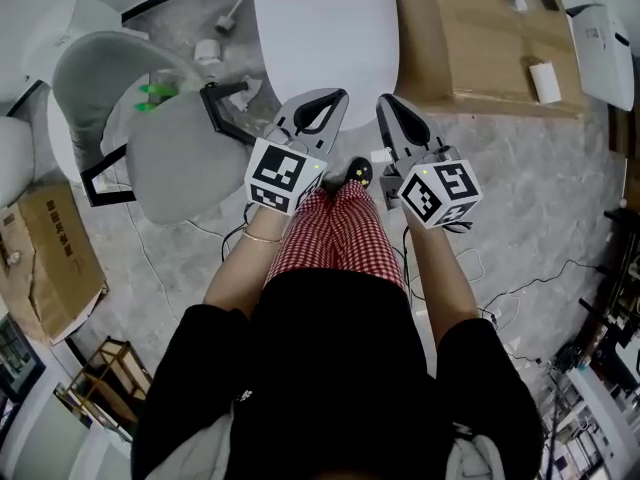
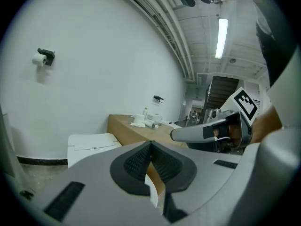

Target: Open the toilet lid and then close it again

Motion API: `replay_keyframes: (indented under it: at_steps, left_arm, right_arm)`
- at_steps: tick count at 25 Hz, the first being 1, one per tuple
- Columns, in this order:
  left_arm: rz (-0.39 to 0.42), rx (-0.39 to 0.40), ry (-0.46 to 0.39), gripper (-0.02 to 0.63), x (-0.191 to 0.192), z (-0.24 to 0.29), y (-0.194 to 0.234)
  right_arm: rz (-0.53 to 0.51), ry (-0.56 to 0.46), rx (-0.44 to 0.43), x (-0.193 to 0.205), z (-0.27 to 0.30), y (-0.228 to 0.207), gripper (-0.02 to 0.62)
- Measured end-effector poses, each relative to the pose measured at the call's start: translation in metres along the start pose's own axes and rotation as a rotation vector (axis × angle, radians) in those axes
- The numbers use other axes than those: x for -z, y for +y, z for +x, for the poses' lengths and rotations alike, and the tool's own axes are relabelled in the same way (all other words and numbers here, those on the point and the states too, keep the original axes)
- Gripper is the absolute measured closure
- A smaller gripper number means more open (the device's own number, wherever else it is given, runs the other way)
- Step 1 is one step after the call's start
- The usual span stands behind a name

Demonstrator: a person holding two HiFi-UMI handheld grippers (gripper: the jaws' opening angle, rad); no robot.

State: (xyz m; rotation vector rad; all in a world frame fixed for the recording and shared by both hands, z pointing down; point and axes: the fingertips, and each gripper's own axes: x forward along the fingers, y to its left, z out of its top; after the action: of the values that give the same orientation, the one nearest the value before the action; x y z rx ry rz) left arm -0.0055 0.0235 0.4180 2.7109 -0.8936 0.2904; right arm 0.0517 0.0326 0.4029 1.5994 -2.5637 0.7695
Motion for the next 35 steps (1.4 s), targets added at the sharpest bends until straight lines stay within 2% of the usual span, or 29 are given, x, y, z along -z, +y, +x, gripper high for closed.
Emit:
replay_keyframes:
  at_steps: [15, 27, 35]
  left_arm:
    - [0.045, 0.058, -0.091, 0.603, -0.111, 0.002, -0.001]
    - [0.022, 0.159, 0.003, 0.603, -0.108, -0.026, -0.028]
    - [0.041, 0.164, 0.025, 0.603, -0.120, -0.046, -0.022]
  right_arm:
    - [-0.056, -0.083, -0.043, -0.085, -0.011, 0.020, 0.575]
    - [-0.067, -0.110, -0.079, -0.106, -0.016, 0.041, 0.574]
    - [-0.059, -0.132, -0.112, -0.118, -0.018, 0.056, 0.574]
